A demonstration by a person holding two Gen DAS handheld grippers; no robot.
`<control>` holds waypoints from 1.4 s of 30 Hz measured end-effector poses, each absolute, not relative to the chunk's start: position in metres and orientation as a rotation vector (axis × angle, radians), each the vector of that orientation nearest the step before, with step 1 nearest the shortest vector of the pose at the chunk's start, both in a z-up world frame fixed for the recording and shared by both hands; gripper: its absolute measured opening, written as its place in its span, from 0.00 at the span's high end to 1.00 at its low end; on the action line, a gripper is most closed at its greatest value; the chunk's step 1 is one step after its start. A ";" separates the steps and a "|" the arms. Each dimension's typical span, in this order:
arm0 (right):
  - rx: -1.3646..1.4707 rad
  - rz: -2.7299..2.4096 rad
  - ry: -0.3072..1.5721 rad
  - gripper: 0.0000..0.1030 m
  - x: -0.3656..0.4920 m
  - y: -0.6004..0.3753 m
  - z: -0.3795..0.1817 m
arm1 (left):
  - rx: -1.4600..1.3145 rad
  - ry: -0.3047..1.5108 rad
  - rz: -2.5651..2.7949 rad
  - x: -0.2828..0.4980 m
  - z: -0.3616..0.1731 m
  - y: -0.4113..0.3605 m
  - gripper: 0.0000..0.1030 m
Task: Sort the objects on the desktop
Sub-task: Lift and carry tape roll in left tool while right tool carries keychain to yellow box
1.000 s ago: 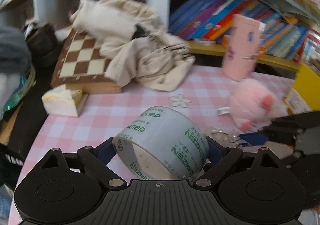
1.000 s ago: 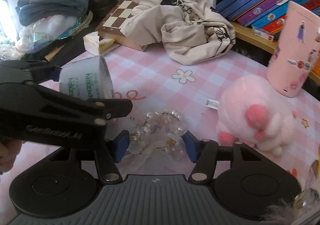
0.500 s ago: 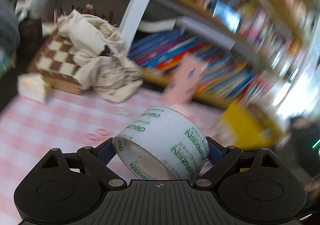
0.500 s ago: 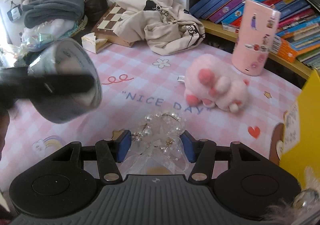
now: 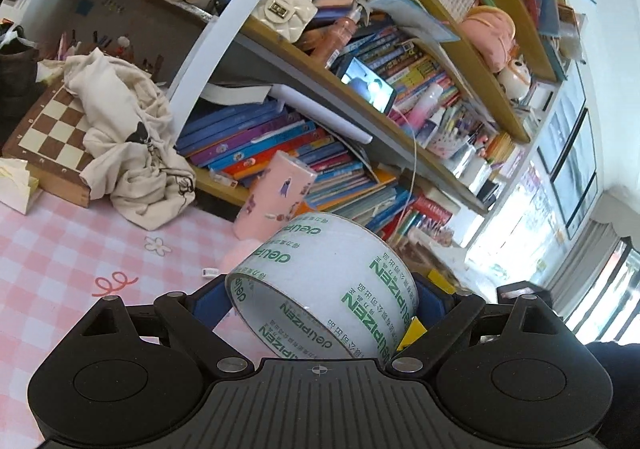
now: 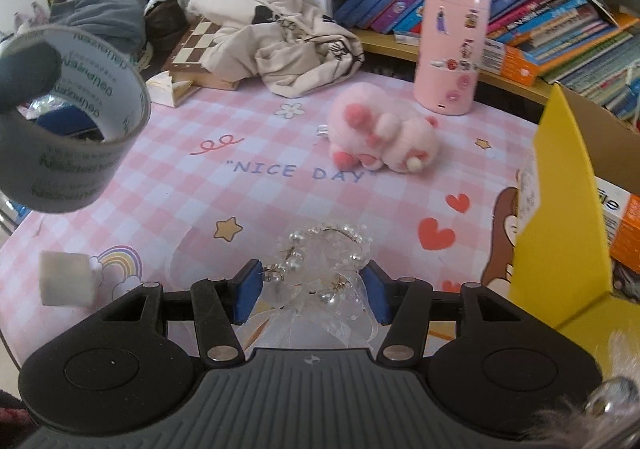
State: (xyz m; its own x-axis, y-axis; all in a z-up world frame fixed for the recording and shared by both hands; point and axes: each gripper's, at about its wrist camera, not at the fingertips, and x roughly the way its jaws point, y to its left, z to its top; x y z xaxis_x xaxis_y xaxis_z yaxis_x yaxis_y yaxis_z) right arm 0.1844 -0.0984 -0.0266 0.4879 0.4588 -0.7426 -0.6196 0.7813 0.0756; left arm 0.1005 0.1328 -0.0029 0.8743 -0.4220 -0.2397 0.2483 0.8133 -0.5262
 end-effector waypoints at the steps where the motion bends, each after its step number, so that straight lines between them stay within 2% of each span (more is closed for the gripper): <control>1: -0.211 0.658 0.827 0.50 0.183 -0.100 -0.025 | -0.503 0.358 -0.366 0.100 -0.003 0.133 0.10; 9: -0.196 0.635 0.788 0.50 0.169 -0.108 -0.012 | -0.505 0.366 -0.340 0.097 -0.003 0.138 0.10; 42: -0.154 0.443 0.746 0.50 0.116 -0.157 0.015 | -0.389 0.422 -0.573 0.095 -0.005 0.080 0.10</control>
State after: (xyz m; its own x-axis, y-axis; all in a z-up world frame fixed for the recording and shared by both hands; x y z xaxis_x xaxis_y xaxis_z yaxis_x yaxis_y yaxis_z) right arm 0.1158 -0.1566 0.0151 0.6474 0.3340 -0.6851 -0.4416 0.8970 0.0200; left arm 0.0953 0.0801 -0.0049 0.7605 -0.5897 -0.2719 0.4342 0.7731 -0.4624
